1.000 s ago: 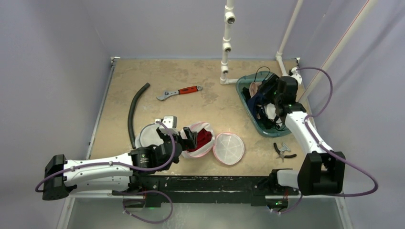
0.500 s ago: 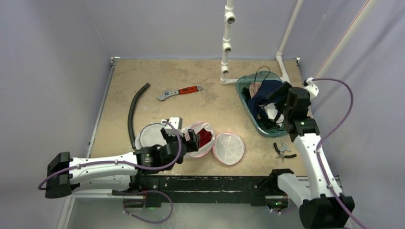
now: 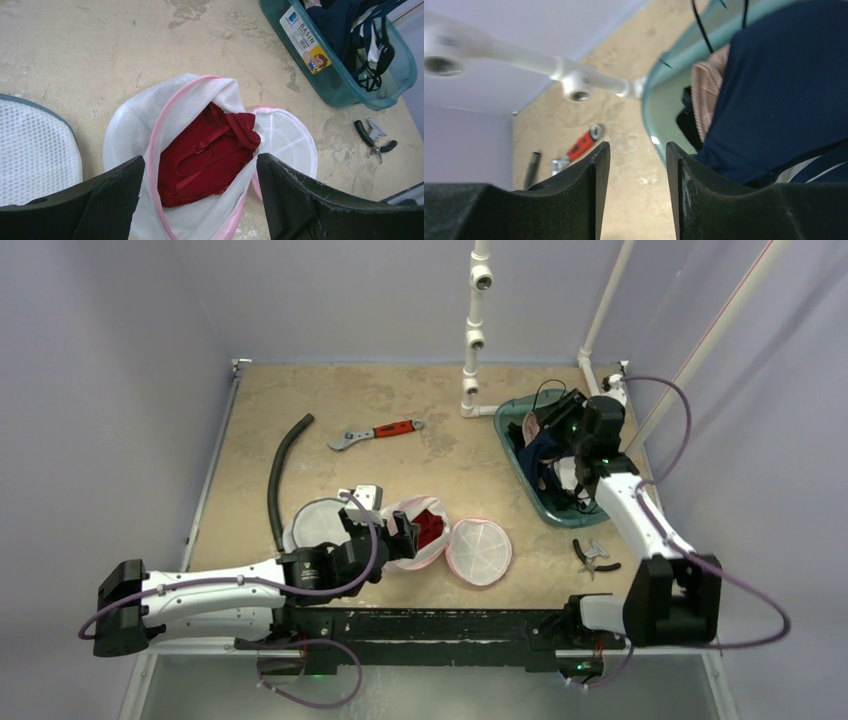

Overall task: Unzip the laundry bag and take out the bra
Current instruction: Adjust the bra in the bin.

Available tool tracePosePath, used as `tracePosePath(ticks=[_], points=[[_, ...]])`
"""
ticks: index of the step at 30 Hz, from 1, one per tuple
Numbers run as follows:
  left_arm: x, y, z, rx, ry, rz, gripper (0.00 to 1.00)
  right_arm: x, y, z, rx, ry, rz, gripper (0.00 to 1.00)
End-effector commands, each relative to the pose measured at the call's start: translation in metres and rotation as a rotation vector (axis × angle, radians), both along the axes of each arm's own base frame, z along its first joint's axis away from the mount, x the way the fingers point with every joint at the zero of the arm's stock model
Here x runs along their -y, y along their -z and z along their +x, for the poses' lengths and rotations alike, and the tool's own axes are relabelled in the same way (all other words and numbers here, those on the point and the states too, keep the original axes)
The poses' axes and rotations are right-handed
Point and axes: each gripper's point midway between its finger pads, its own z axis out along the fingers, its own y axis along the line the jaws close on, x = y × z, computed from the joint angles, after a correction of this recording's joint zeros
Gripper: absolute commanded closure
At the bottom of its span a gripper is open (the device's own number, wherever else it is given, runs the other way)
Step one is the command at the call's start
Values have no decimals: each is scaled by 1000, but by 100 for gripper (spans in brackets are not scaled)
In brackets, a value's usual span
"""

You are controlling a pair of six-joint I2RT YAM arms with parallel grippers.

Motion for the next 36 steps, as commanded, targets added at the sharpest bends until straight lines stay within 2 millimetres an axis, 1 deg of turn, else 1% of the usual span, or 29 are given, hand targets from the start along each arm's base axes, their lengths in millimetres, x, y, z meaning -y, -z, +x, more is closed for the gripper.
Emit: tracePosePath(ticks=[1, 3, 5, 7, 9, 10, 11, 13, 14, 16, 18, 19, 20, 21, 23, 25, 27, 29, 31, 34, 36], points=[[-5, -5, -5, 0, 14, -34, 19, 7, 9, 31, 32, 51, 2, 51], [-3, -4, -7, -2, 41, -31, 19, 10, 32, 35, 2, 71, -6, 50], [-3, -2, -9, -6, 60, -15, 19, 14, 60, 37, -60, 88, -24, 49], [-5, 2, -10, -15, 62, 3, 19, 21, 87, 35, -124, 120, -41, 49], [-8, 7, -12, -28, 57, 15, 19, 25, 105, 30, -151, 131, -45, 49], [-9, 9, -12, -33, 54, 19, 19, 25, 107, 27, -147, 124, -47, 49], [-11, 11, -13, -39, 51, 25, 19, 28, 101, 26, -110, 140, -55, 49], [-12, 12, -13, -44, 49, 23, 19, 20, 72, 22, -12, 106, -76, 44], [-12, 12, -13, -44, 48, 20, 19, 12, 55, 19, 30, 91, -83, 40], [-11, 10, -13, -42, 50, 15, 19, -13, 15, 8, 116, 45, -123, 34], [-9, 9, -13, -45, 54, 12, 19, -53, -18, -10, 192, -67, -149, 32], [-8, 10, -14, -50, 54, 13, 19, -71, -31, -24, 222, -135, -152, 32], [-8, 12, -14, -56, 56, 19, 19, -86, -35, -36, 232, -198, -158, 32], [-9, 15, -15, -66, 52, 27, 19, -98, -36, -50, 232, -254, -160, 32], [-12, 22, -15, -79, 39, 37, 20, -119, -26, -79, 229, -389, -144, 33], [-15, 26, -14, -88, 15, 37, 21, -136, -8, -107, 204, -523, -124, 37], [-18, 31, -13, -90, -7, 48, 23, -152, 12, -131, 154, -640, -106, 40], [-21, 38, -11, -92, -32, 68, 25, -166, 27, -149, 114, -727, -101, 41], [-25, 46, -9, -95, -62, 89, 27, -181, 38, -163, 87, -794, -115, 41], [-24, 57, -7, -109, -83, 123, 32, -200, 60, -174, 3, -838, -208, 39], [-23, 61, -6, -120, -94, 136, 35, -210, 74, -180, -46, -849, -282, 37]])
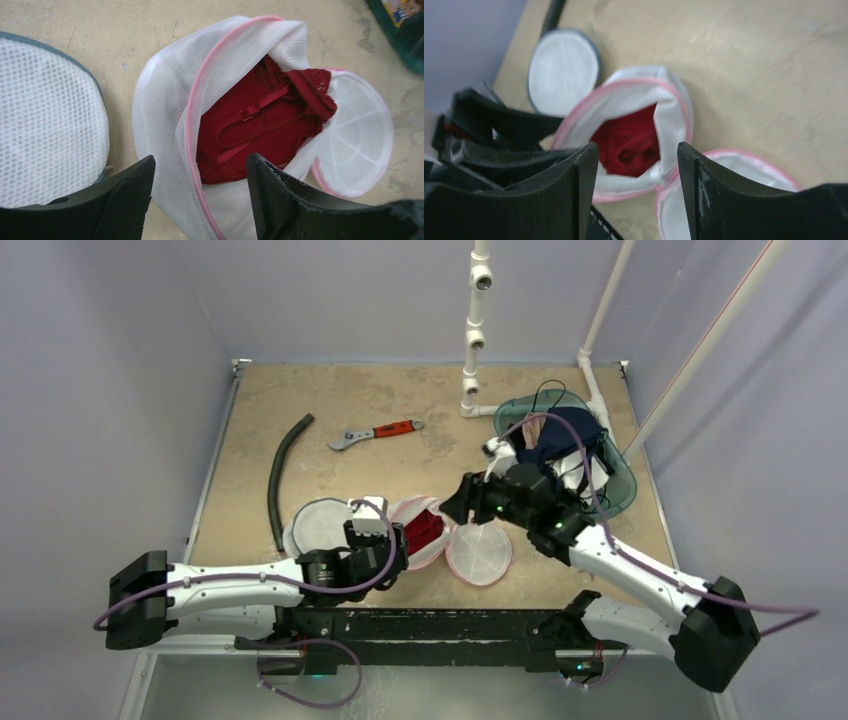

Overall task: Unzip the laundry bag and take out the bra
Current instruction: Adjust the bra in the bin, then pick up the bra from the laundry bag.

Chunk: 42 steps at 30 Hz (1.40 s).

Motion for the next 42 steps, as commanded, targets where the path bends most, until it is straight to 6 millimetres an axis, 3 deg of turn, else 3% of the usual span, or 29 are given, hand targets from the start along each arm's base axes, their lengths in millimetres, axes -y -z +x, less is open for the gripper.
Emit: tracePosePath(ticks=[1, 7, 14, 21, 25, 30, 35, 42], points=[[-3, 10, 4, -7, -62, 19, 36, -25, 18, -21, -8, -75, -167, 36], [-4, 12, 4, -9, -69, 3, 40, -42, 42, -29, -27, -50, -334, 35], [-7, 13, 2, -5, -60, -30, 42, -49, 55, -18, -43, 16, -415, 37], [-11, 36, -2, -31, -56, -9, 53, -44, 81, -14, -89, 62, -483, 35], [-13, 48, -3, -46, -64, 2, 66, -40, 96, -23, -134, 54, -474, 34], [-13, 55, -4, -56, -71, 15, 79, -49, 91, -22, -118, 57, -406, 38], [-12, 52, -3, -50, -68, 6, 81, -49, 72, -8, -60, 112, -377, 39], [-12, 56, -3, -49, -66, 3, 84, -63, 60, -17, -81, 38, -332, 36]])
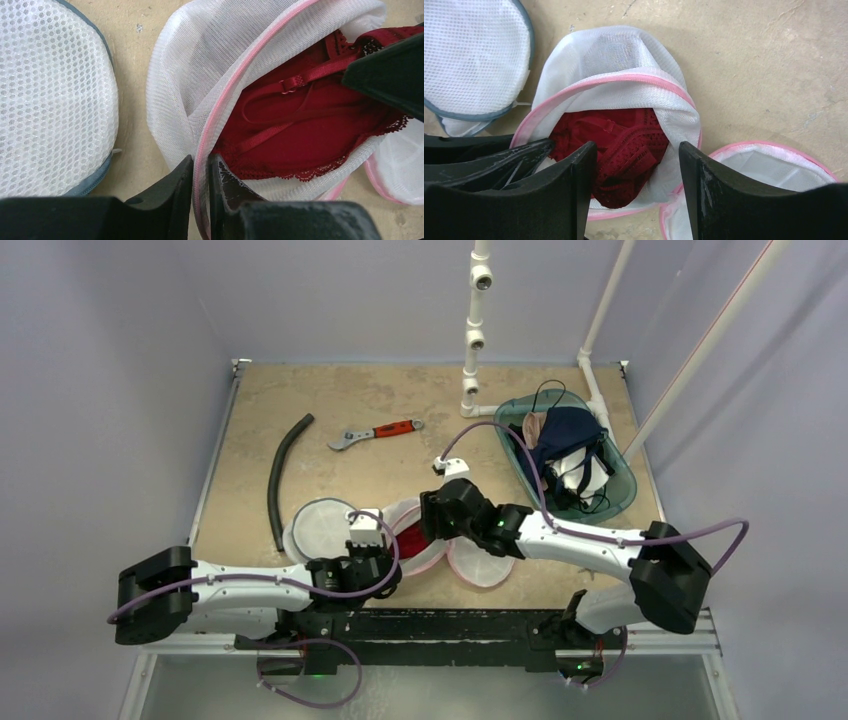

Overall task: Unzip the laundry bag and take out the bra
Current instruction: Pick up the bra from the laundry bag.

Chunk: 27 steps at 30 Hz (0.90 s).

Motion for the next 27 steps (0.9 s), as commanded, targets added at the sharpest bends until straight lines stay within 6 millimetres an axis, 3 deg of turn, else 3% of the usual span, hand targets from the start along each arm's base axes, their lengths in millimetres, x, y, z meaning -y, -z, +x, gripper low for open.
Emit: tracePosePath(ticks=[1, 6, 8, 11, 18, 21, 23, 27], points=[[3, 0, 2, 7, -16, -38, 85, -16, -24, 1, 13, -20, 73, 36], [5, 5, 0, -6, -8, -37, 89, -16, -9, -6, -44, -16, 73, 37], [5, 6, 0, -9, -9, -40, 90, -12, -23, 5, 22, 30, 89, 37], [6, 6, 0, -7, -8, -49, 91, -9, -47, 5, 58, 44, 140, 34], [9, 10, 1, -6, -3, -49, 99, -8, -87, -16, 51, 20, 347, 24], [12, 13, 1, -12, 0, -51, 100, -12, -75, -31, -53, 28, 408, 20], [13, 16, 1, -17, -1, -48, 100, -5, -61, -31, -79, 82, 420, 16], [14, 19, 0, -24, -5, -45, 100, 7, -52, -32, -116, 158, 527, 13]])
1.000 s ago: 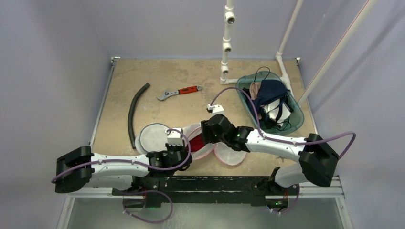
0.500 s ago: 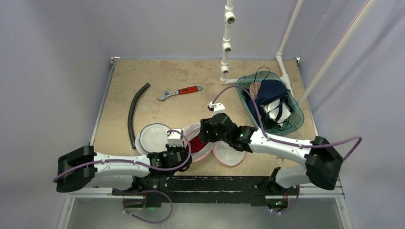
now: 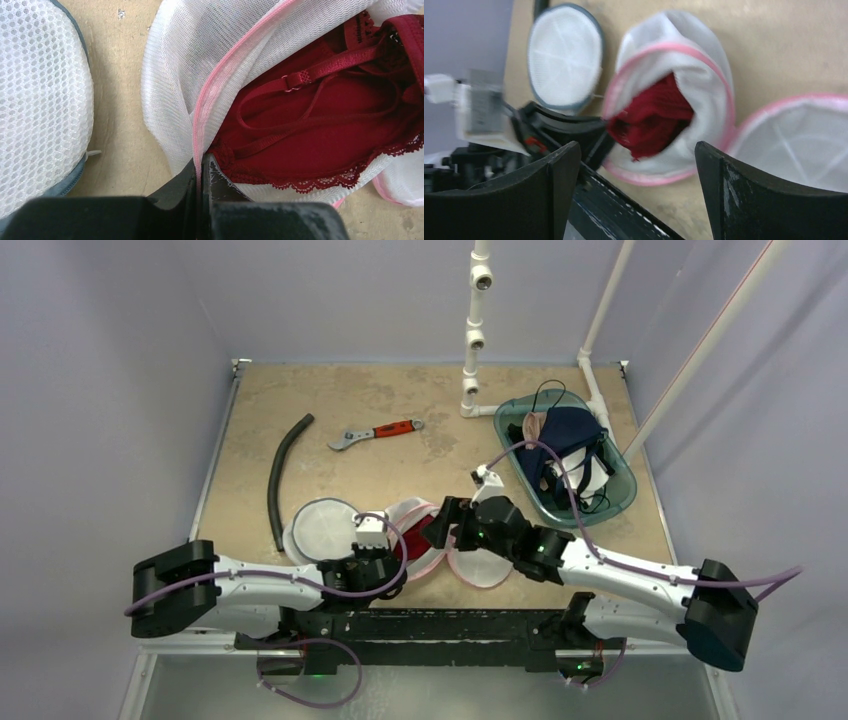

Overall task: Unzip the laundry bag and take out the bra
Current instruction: Pick up the bra from the laundry bag.

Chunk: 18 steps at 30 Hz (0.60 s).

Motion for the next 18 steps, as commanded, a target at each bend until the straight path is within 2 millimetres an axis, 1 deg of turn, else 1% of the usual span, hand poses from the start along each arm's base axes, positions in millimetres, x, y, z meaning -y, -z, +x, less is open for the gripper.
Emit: tracePosePath(ticks=[1, 3, 5, 6, 7, 9, 11, 13, 15, 16, 18], points=[[4, 2, 1, -7, -17, -45, 100, 9, 1, -3, -74, 96, 158, 14], [3, 3, 0, -8, -18, -47, 100, 19, 4, -2, -68, 131, 192, 23], [1, 4, -1, -9, -18, -43, 100, 25, 4, -3, -52, 142, 225, 39], [6, 1, 1, -1, -17, -74, 100, 27, 5, -4, -48, 142, 233, 48], [7, 0, 1, 0, -17, -78, 100, 28, 3, -5, -40, 136, 240, 56], [8, 0, 1, 0, -15, -82, 100, 27, 2, -6, -30, 120, 240, 67], [10, 1, 1, -1, -11, -81, 100, 25, 4, -5, -23, 109, 226, 72], [11, 1, 1, -4, -9, -78, 100, 23, 12, -3, -30, 105, 196, 74], [13, 3, 1, -8, -7, -73, 100, 21, 24, -2, -43, 102, 164, 74], [14, 3, 1, -10, -6, -72, 100, 22, 34, -1, -60, 110, 143, 75], [14, 5, 1, -13, -6, -64, 100, 26, 50, 1, -89, 141, 109, 79]])
